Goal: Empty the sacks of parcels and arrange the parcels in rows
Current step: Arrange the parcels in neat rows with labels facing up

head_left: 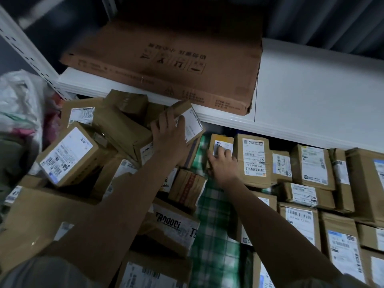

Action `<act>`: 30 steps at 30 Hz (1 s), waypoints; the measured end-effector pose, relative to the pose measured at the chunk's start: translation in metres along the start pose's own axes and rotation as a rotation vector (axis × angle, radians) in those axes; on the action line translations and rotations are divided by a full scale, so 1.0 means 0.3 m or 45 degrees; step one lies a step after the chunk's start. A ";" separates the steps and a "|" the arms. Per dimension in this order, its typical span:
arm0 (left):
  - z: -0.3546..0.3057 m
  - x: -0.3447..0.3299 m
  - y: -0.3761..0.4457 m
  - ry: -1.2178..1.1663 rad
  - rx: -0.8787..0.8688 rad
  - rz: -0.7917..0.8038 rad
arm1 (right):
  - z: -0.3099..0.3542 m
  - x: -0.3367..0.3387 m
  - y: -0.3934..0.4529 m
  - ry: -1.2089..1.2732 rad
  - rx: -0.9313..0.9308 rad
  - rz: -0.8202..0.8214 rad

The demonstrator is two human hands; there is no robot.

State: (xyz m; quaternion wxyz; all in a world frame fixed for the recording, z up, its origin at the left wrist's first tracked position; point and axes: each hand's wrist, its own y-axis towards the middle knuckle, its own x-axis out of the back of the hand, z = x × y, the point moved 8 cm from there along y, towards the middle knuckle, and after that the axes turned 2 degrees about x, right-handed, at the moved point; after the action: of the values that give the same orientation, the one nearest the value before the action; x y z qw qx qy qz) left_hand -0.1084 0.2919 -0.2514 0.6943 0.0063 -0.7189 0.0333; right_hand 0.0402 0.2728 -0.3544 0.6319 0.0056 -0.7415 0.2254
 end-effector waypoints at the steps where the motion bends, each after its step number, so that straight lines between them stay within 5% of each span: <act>1: -0.001 0.000 0.000 0.001 -0.003 -0.011 | 0.000 0.005 0.005 -0.011 -0.016 -0.001; 17: -0.014 -0.085 0.034 0.138 0.076 0.060 | -0.040 0.112 -0.052 0.195 -0.023 -0.069; 21: -0.045 -0.001 0.016 0.036 0.011 -0.071 | -0.126 0.217 -0.120 0.760 -0.117 -0.358; 25: -0.124 0.060 -0.053 -0.015 -0.309 -0.103 | -0.255 0.345 -0.239 1.564 -0.308 -0.695; 30: -0.202 0.089 -0.185 -0.008 -0.725 -0.241 | -0.259 0.334 -0.315 1.862 -0.288 -0.276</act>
State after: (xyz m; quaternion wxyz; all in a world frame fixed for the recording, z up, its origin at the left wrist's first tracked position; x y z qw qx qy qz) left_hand -0.0457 0.2409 -0.2205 0.6659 -0.1216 -0.6977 -0.2346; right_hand 0.1204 0.2421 -0.2214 0.9792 -0.1377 -0.1462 0.0304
